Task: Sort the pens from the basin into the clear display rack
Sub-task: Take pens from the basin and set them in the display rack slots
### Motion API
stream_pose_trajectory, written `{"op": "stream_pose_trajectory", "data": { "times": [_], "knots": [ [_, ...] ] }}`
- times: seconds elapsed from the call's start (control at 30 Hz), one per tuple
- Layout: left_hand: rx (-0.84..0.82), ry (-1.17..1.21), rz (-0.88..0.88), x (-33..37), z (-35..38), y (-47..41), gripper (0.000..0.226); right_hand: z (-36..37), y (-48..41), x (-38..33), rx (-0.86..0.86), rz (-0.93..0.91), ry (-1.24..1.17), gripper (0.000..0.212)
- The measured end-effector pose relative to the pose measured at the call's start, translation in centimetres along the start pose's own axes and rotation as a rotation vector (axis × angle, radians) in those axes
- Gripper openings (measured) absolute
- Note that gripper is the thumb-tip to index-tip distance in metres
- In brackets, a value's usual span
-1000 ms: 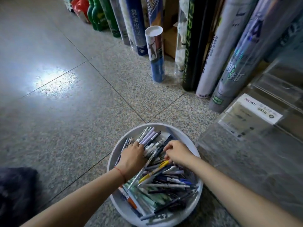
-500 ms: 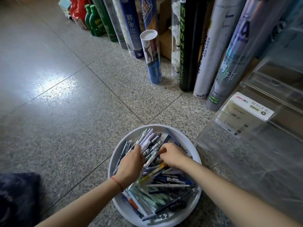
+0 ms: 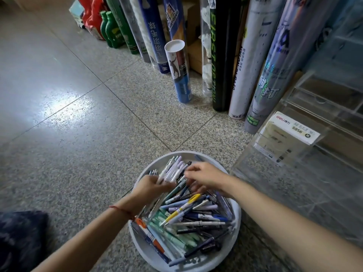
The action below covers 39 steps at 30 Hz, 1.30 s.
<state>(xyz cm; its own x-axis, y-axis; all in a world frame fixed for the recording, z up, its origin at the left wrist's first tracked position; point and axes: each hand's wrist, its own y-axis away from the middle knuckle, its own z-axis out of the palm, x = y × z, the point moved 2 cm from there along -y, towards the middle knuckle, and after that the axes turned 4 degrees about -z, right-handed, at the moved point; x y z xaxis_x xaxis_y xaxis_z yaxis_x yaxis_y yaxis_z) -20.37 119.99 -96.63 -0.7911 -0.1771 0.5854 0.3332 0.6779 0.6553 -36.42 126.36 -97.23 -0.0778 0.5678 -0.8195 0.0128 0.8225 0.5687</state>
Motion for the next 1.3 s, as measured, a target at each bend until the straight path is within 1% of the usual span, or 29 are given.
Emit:
{"op": "stream_pose_trajectory", "data": {
  "times": [0.07,0.13,0.2,0.27,0.37,0.5,0.57,0.63,0.73,0.77,0.87,0.9,0.93,1.0,1.07,1.2,1.27,1.3],
  "knots": [
    [-0.117,0.090,0.055,2.6,-0.9,1.8,0.021,-1.0,1.1,-2.4,-0.050,-0.117,-0.072,0.017],
    [-0.163,0.110,0.169,5.5,-1.3,3.7,0.020,-2.0,2.6,-5.1,-0.025,-0.249,-0.100,0.015],
    [-0.150,0.177,0.286,8.6,-1.3,5.6,0.021,-3.3,4.5,-7.8,0.065,-0.374,-0.135,0.009],
    [-0.157,0.291,0.356,12.0,-1.2,7.7,0.020,-4.9,7.0,-10.5,0.182,-0.485,-0.142,0.004],
    [-0.219,0.366,0.454,17.3,-1.4,10.7,0.022,-8.1,11.5,-14.2,0.354,-0.600,-0.158,0.017],
    [-0.356,0.422,0.543,24.5,-1.1,14.7,0.027,-12.5,18.0,-18.1,0.454,-0.782,-0.112,0.018],
    [-0.402,0.433,0.608,27.8,-0.2,16.9,0.027,-14.9,21.6,-19.2,0.481,-0.856,-0.144,0.017],
    [-0.408,0.458,0.671,30.8,1.0,19.0,0.025,-17.1,25.0,-19.7,0.492,-0.906,-0.242,0.014],
    [-0.332,0.508,0.755,34.7,3.1,21.5,0.023,-19.6,29.3,-20.4,0.542,-0.975,-0.320,0.010],
    [-0.324,0.473,0.786,35.9,3.8,22.3,0.022,-20.4,30.6,-20.5,0.578,-1.000,-0.337,0.010],
    [-0.420,0.332,0.850,39.2,6.0,24.2,0.022,-22.9,34.2,-20.5,0.720,-1.074,-0.421,0.015],
    [-0.416,0.310,0.880,40.1,6.7,24.6,0.021,-23.5,35.3,-20.4,0.771,-1.105,-0.442,0.018],
    [-0.374,0.304,0.918,40.9,7.6,25.0,0.020,-24.1,36.2,-20.2,0.827,-1.137,-0.438,0.020],
    [-0.235,0.299,0.997,42.0,9.5,25.6,0.019,-24.9,37.8,-19.7,0.964,-1.168,-0.366,0.022],
    [-0.168,0.305,1.045,42.8,11.1,26.0,0.021,-25.3,39.0,-19.2,1.082,-1.166,-0.256,0.023],
    [-0.189,0.225,1.146,44.1,13.0,27.1,0.020,-26.2,41.4,-18.2,1.158,-1.115,-0.136,0.028],
    [-0.223,0.198,1.177,45.1,13.2,27.3,0.018,-27.1,42.6,-17.8,1.265,-1.128,-0.156,0.028],
    [-0.227,0.213,1.165,45.7,13.1,27.1,0.019,-27.6,43.2,-17.6,1.339,-1.175,-0.209,0.025]
  ]
}}
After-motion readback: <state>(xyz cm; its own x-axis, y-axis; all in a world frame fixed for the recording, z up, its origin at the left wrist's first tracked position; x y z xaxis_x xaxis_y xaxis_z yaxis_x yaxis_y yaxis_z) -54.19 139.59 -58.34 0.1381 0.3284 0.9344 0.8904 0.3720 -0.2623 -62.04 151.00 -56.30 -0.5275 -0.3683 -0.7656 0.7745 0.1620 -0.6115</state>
